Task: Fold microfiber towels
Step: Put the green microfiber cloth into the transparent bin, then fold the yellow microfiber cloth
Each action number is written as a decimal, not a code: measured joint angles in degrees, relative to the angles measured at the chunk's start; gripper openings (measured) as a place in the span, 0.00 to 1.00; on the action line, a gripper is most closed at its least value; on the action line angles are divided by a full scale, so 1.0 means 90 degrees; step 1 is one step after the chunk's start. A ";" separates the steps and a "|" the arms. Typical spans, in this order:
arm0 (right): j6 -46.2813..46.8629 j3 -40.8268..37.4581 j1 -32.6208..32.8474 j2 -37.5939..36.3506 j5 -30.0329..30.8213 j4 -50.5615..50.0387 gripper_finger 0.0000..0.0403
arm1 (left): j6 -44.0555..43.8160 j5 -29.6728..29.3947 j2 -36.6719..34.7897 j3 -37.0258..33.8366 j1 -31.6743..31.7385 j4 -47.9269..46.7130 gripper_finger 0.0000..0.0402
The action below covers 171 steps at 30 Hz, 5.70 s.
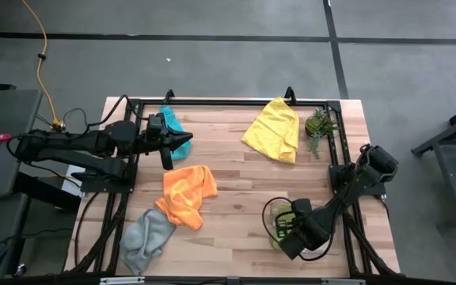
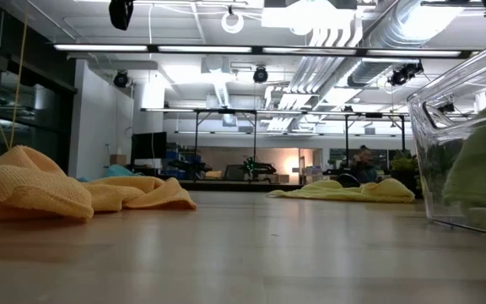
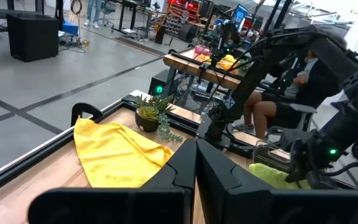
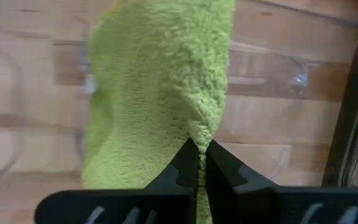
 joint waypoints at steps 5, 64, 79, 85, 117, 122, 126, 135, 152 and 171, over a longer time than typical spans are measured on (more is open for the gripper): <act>0.0100 -0.0541 0.0033 0.0000 -0.0467 0.0296 0.00 | 0.0000 0.0000 0.0000 0.0001 0.0000 0.0000 0.00; -0.9296 -0.4347 -0.3198 -0.4213 0.2509 0.8287 0.47 | -0.0354 0.0436 -0.0002 0.0001 -0.0015 -0.0010 0.00; -1.1657 -0.4946 -0.3937 -0.4245 0.2164 1.0210 0.47 | 0.0235 0.0003 0.0159 0.0000 -0.0015 0.0005 0.26; -1.1685 -0.4939 -0.3959 -0.4245 0.2163 1.0348 0.47 | 0.0370 0.0104 0.0342 0.0000 -0.0012 0.0052 0.36; -1.1301 -0.4939 -0.4438 -0.4243 0.2322 1.0292 0.47 | 0.0592 0.0974 0.2861 0.0698 0.1627 0.0559 0.35; -1.1273 -0.4937 -0.4438 -0.4243 0.2323 1.0297 0.47 | 0.0279 0.1028 0.3931 0.1148 0.1768 0.0058 0.35; -1.1206 -0.4936 -0.4438 -0.4243 0.2322 1.0299 0.47 | 0.0276 0.1554 0.4265 0.1325 0.1795 -0.0113 0.34; -1.1133 -0.4936 -0.4435 -0.4243 0.2457 1.0295 0.47 | 0.0947 0.1186 0.2849 0.1367 0.1888 -0.0228 0.08; -1.1047 -0.4732 -0.4544 -0.3814 0.2416 1.0202 0.37 | 0.0307 0.0510 -0.1768 -0.1204 0.1240 0.1051 0.00; -1.0529 -0.0989 -0.6908 0.0282 0.1470 0.4570 0.00 | -0.0171 -0.0267 -0.1587 -0.1370 0.0984 0.0955 0.00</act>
